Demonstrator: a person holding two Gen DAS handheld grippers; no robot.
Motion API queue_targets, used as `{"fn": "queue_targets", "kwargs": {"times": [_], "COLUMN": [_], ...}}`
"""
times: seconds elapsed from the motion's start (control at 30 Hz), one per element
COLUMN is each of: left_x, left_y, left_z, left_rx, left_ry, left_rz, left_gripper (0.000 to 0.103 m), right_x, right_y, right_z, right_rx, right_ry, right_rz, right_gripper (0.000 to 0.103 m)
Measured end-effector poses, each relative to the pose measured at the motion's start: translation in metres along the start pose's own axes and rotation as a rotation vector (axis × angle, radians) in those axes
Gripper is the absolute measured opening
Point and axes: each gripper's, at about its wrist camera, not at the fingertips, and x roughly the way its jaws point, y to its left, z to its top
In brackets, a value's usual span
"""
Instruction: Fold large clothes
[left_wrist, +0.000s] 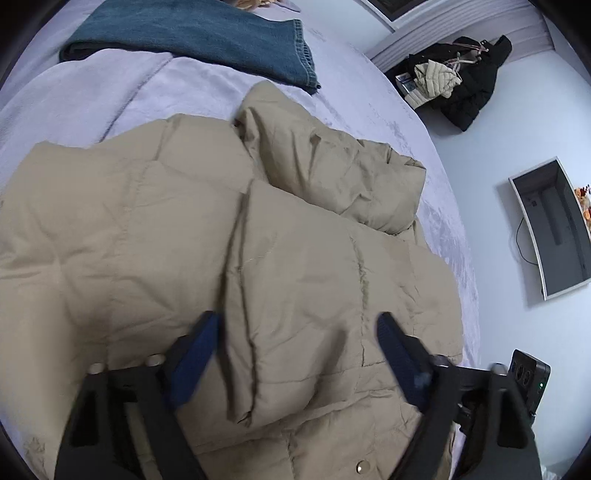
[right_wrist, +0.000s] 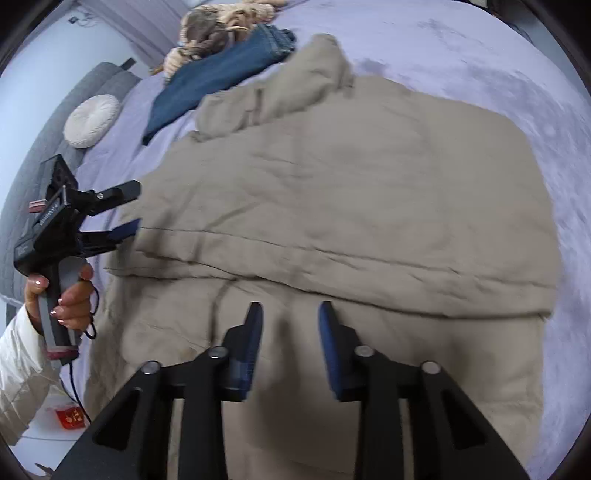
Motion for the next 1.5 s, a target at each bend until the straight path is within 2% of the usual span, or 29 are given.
{"fn": "queue_targets", "kwargs": {"times": [0.07,0.1,0.17,0.27,0.33,0.5,0.6,0.63,0.67,0.7,0.77,0.8,0.83,0.87,0.9,0.97,1.0,1.03,1.07,1.1,1.17,1.23,1.27,1.37,1.5], "left_x": [0.007,0.007,-0.001,-0.007,-0.001,-0.001,-0.015,-0.024,-0.031,-0.039,-0.052,-0.058,-0.063,-0.066,-0.067,-0.065,-0.061,-0.055,-0.047,-0.04,-0.019,0.007,0.016,0.027,0.029], "left_y": [-0.012,-0.017,-0.024,-0.018,-0.006,0.007,0.004,0.003,0.003,0.004,0.008,0.01,0.011,0.01,0.008,0.0,-0.007,-0.016,-0.023,-0.03,-0.034,-0.027,-0.02,-0.01,-0.011], "left_z": [0.0,-0.002,-0.009,-0.02,-0.027,-0.029,-0.028,-0.028,-0.029,-0.029,-0.028,-0.027,-0.027,-0.025,-0.022,-0.018,-0.016,-0.013,-0.011,-0.01,-0.009,-0.009,-0.01,-0.013,-0.015], "left_rx": [0.047,0.072,0.114,0.131,0.124,0.103,0.113,0.115,0.114,0.113,0.106,0.104,0.107,0.114,0.117,0.137,0.163,0.188,0.214,0.229,0.252,0.265,0.261,0.25,0.255], "left_ry": [0.008,0.001,-0.032,-0.042,-0.017,-0.031,-0.072,-0.1,-0.128,-0.152,-0.161,-0.17,-0.18,-0.177,-0.167,-0.176,-0.177,-0.177,-0.173,-0.168,-0.147,-0.108,-0.09,-0.095,-0.091], "left_rz": [-0.002,0.006,0.045,0.108,0.147,0.207,0.319,0.36,0.394,0.415,0.419,0.423,0.427,0.421,0.4,0.359,0.35,0.352,0.353,0.357,0.395,0.472,0.482,0.46,0.476], "left_gripper": [0.017,0.013,0.013,0.013,0.013,0.015,0.046,0.068,0.076,0.076,0.076,0.075,0.058,0.039,0.034,0.034,0.034,0.034,0.034,0.034,0.034,0.034,0.034,0.035,0.035], "right_x": [-0.008,-0.012,-0.021,-0.032,-0.031,-0.003,-0.008,-0.01,-0.015,-0.021,-0.035,-0.044,-0.054,-0.065,-0.075,-0.096,-0.103,-0.106,-0.105,-0.098,-0.082,-0.056,-0.042,-0.007,0.008], "right_y": [-0.032,-0.046,-0.069,-0.095,-0.109,-0.119,-0.118,-0.116,-0.115,-0.113,-0.109,-0.108,-0.108,-0.109,-0.108,-0.111,-0.115,-0.118,-0.121,-0.121,-0.115,-0.105,-0.104,-0.108,-0.117], "right_z": [-0.006,-0.007,-0.003,0.007,0.009,0.011,0.009,0.01,0.008,0.004,-0.005,-0.011,-0.017,-0.024,-0.029,-0.035,-0.034,-0.029,-0.021,-0.007,0.019,0.036,0.041,0.046,0.047], "right_rx": [0.058,0.083,0.117,0.155,0.191,0.198,0.213,0.221,0.227,0.226,0.218,0.217,0.22,0.223,0.225,0.242,0.257,0.27,0.279,0.283,0.256,0.199,0.183,0.165,0.175], "right_ry": [-0.012,-0.025,-0.063,-0.121,-0.128,-0.083,-0.088,-0.084,-0.075,-0.065,-0.052,-0.059,-0.072,-0.092,-0.12,-0.199,-0.225,-0.243,-0.246,-0.238,-0.238,-0.203,-0.177,-0.12,-0.125], "right_rz": [-0.05,-0.079,-0.136,-0.225,-0.232,-0.244,-0.242,-0.233,-0.213,-0.201,-0.194,-0.185,-0.179,-0.18,-0.191,-0.229,-0.229,-0.218,-0.2,-0.18,-0.132,-0.135,-0.143,-0.181,-0.186], "right_gripper": [0.019,0.017,0.017,0.016,0.009,0.007,0.007,0.01,0.012,0.013,0.03,0.052,0.065,0.065,0.065,0.065,0.059,0.032,0.019,0.013,0.013,0.013,0.013,0.009,0.008]}}
